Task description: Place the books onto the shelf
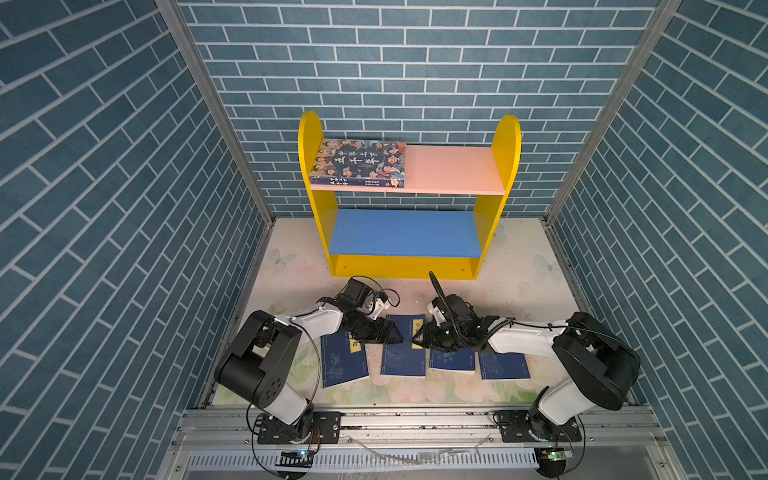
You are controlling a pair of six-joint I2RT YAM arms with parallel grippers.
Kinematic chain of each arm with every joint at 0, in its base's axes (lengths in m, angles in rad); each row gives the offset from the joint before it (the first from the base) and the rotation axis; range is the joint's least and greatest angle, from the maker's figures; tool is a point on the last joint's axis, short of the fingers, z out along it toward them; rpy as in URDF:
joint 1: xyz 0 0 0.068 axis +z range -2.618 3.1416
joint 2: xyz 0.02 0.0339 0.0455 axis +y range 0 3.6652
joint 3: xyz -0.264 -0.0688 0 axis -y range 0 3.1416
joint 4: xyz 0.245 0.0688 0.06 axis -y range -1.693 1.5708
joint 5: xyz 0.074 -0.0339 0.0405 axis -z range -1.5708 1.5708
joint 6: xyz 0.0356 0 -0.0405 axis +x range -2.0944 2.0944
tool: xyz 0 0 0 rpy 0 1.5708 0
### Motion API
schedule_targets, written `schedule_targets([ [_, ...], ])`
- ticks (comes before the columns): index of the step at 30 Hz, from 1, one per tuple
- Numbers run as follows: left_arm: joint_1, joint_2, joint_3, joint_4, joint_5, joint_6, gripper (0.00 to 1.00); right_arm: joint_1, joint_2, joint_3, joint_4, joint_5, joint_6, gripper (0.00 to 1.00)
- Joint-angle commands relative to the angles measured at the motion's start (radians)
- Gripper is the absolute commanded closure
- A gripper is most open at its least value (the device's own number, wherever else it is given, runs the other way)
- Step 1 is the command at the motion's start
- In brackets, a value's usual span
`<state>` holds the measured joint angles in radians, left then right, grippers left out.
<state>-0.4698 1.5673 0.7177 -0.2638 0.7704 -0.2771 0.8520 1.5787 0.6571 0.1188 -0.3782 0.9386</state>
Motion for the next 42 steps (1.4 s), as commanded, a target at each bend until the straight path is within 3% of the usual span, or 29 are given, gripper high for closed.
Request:
schedule_targets([
  [1, -0.009, 0.01, -0.017, 0.011, 0.056, -0.014, 0.14, 0.005, 0.025, -0.017, 0.037, -0.019, 0.022, 0.51],
  [6, -0.005, -0.005, -0.012, -0.029, -0.003, 0.016, 0.14, 0.007, 0.02, -0.038, 0.094, -0.011, 0.037, 0.71],
  [16, 0.0, -0.004, -0.005, -0.039, -0.015, 0.022, 0.11, 0.006, -0.035, -0.094, 0.229, -0.042, 0.048, 1.0],
  [26, 0.062, -0.104, 0.02, -0.103, -0.076, 0.046, 0.1, -0.02, -0.094, -0.149, 0.356, -0.101, 0.06, 1.0],
  [35, 0.101, -0.133, 0.003, -0.086, -0.018, 0.043, 0.13, -0.085, -0.161, -0.186, 0.409, -0.172, 0.08, 1.0],
  [42, 0.117, -0.124, -0.006, -0.058, 0.031, 0.031, 0.09, -0.107, -0.21, -0.179, 0.417, -0.245, 0.079, 1.0],
])
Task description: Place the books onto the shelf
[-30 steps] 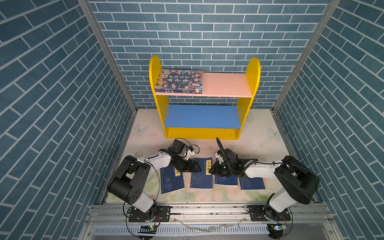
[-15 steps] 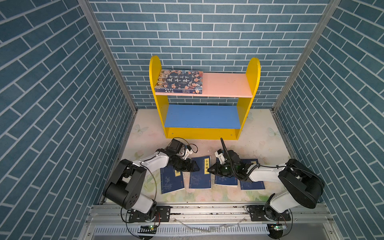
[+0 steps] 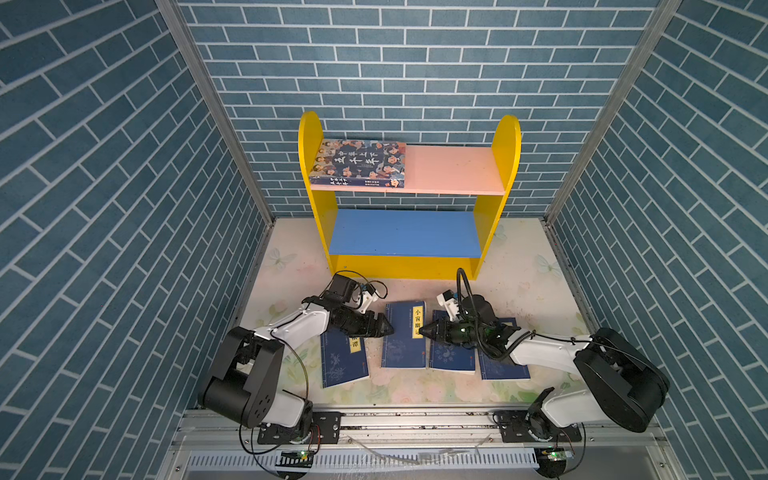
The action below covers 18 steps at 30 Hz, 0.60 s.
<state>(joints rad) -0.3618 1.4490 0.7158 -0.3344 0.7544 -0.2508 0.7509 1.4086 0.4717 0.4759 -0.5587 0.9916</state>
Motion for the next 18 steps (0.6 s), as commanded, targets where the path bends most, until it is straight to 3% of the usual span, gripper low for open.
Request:
schedule_targets([
  [1, 0.009, -0.004, -0.006, 0.021, 0.067, -0.004, 0.09, -0.007, -0.044, 0.007, 0.063, -0.072, 0.026, 1.0],
  [5, 0.009, -0.005, -0.013, 0.068, 0.184, -0.054, 0.1, -0.01, -0.045, 0.016, 0.086, -0.109, 0.033, 1.0],
  [10, 0.009, -0.018, -0.01, 0.12, 0.3, -0.12, 0.23, -0.011, -0.02, 0.028, 0.131, -0.146, 0.054, 1.0],
  [14, 0.009, -0.032, 0.002, 0.143, 0.359, -0.165, 0.4, -0.012, 0.008, 0.04, 0.15, -0.159, 0.064, 1.0],
  [18, 0.009, -0.044, 0.013, 0.13, 0.373, -0.179, 0.77, -0.012, 0.035, 0.053, 0.16, -0.168, 0.065, 1.0],
])
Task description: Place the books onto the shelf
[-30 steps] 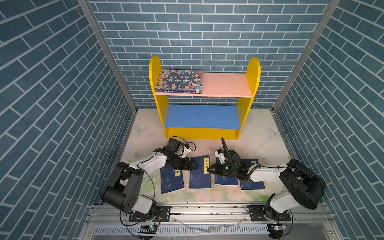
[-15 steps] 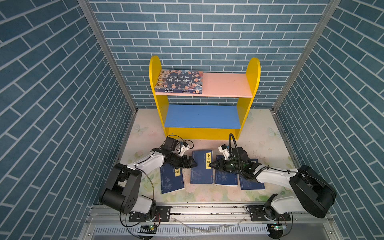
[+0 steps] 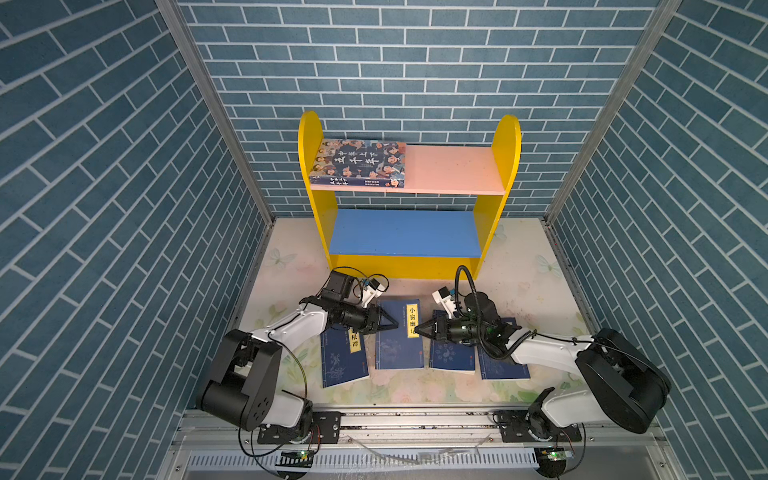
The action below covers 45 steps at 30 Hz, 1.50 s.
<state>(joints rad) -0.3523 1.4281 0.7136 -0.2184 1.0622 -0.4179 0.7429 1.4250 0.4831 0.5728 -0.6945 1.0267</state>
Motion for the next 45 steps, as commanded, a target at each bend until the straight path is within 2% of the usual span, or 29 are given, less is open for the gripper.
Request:
schedule_targets([
  [1, -0.001, -0.026, 0.018, 0.007, 0.061, -0.009, 0.84, -0.002, 0.024, 0.043, 0.063, -0.031, 0.031, 1.0],
  [3, 0.001, -0.035, 0.02, -0.002, 0.055, -0.007, 0.95, -0.006, 0.032, 0.047, 0.062, -0.029, 0.031, 0.87],
  [4, 0.003, -0.038, 0.021, -0.003, 0.055, -0.007, 0.98, -0.006, 0.032, 0.048, 0.059, -0.027, 0.03, 0.8],
  [8, 0.02, -0.053, 0.024, -0.006, 0.022, -0.002, 1.0, -0.021, 0.001, 0.035, 0.036, 0.018, 0.03, 0.55],
  [10, 0.034, -0.063, 0.035, -0.023, 0.0, 0.008, 1.0, -0.032, -0.039, 0.021, 0.019, 0.045, 0.031, 0.48],
  [12, 0.036, -0.07, 0.079, -0.098, -0.015, 0.08, 1.0, -0.04, -0.093, 0.01, -0.019, 0.077, 0.026, 0.42],
  [16, 0.036, -0.046, 0.216, -0.332, -0.04, 0.241, 1.0, -0.043, -0.207, 0.009, -0.1, 0.118, 0.003, 0.39],
  [20, 0.035, -0.005, 0.299, -0.413, -0.046, 0.227, 1.0, -0.042, -0.33, 0.004, -0.2, 0.153, -0.016, 0.37],
  [25, 0.036, -0.05, 0.26, -0.255, -0.108, 0.072, 1.0, -0.042, -0.476, -0.016, -0.27, 0.193, -0.007, 0.34],
  [29, 0.035, -0.143, 0.212, -0.085, -0.192, -0.048, 1.0, -0.042, -0.537, -0.036, -0.255, 0.188, 0.025, 0.26],
  [37, 0.048, -0.174, 0.314, -0.09, -0.225, -0.101, 1.0, -0.028, -0.419, -0.08, 0.072, 0.117, 0.17, 0.24],
  [42, 0.099, -0.21, 0.287, -0.008, -0.21, -0.179, 1.0, 0.036, -0.334, -0.053, 0.16, 0.176, 0.187, 0.24],
  [45, 0.128, -0.202, 0.306, -0.013, -0.192, -0.185, 1.0, 0.064, -0.28, -0.041, 0.257, 0.185, 0.219, 0.24],
])
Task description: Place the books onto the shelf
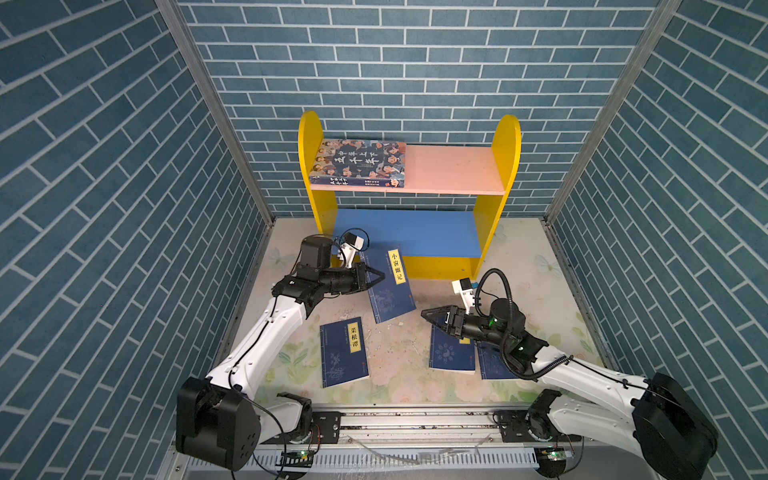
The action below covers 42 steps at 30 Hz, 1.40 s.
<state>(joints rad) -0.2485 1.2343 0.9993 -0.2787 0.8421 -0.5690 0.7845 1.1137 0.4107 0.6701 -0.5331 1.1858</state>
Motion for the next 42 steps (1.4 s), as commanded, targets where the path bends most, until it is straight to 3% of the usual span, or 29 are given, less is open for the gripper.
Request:
schedule_targets([
  [1, 0.032, -0.004, 0.022, 0.052, 0.033, -0.042, 1.0, 0.028, 0.044, 0.034, 0.188, 0.025, 0.069, 0.24],
  [18, 0.048, 0.018, -0.025, 0.347, 0.083, -0.29, 1.0, 0.102, 0.43, 0.17, 0.678, 0.092, 0.21, 0.21],
  [24, 0.048, 0.013, -0.056, 0.408, 0.087, -0.355, 1.0, 0.103, 0.474, 0.217, 0.699, 0.106, 0.211, 0.2],
  [28, 0.048, 0.007, -0.072, 0.437, 0.082, -0.391, 1.0, 0.102, 0.504, 0.23, 0.72, 0.135, 0.207, 0.25],
  [34, 0.049, -0.008, -0.095, 0.458, 0.076, -0.43, 1.0, 0.102, 0.538, 0.258, 0.727, 0.159, 0.19, 0.52],
  [42, 0.057, -0.031, -0.157, 0.461, 0.062, -0.433, 0.97, 0.092, 0.546, 0.267, 0.723, 0.146, 0.172, 0.95],
])
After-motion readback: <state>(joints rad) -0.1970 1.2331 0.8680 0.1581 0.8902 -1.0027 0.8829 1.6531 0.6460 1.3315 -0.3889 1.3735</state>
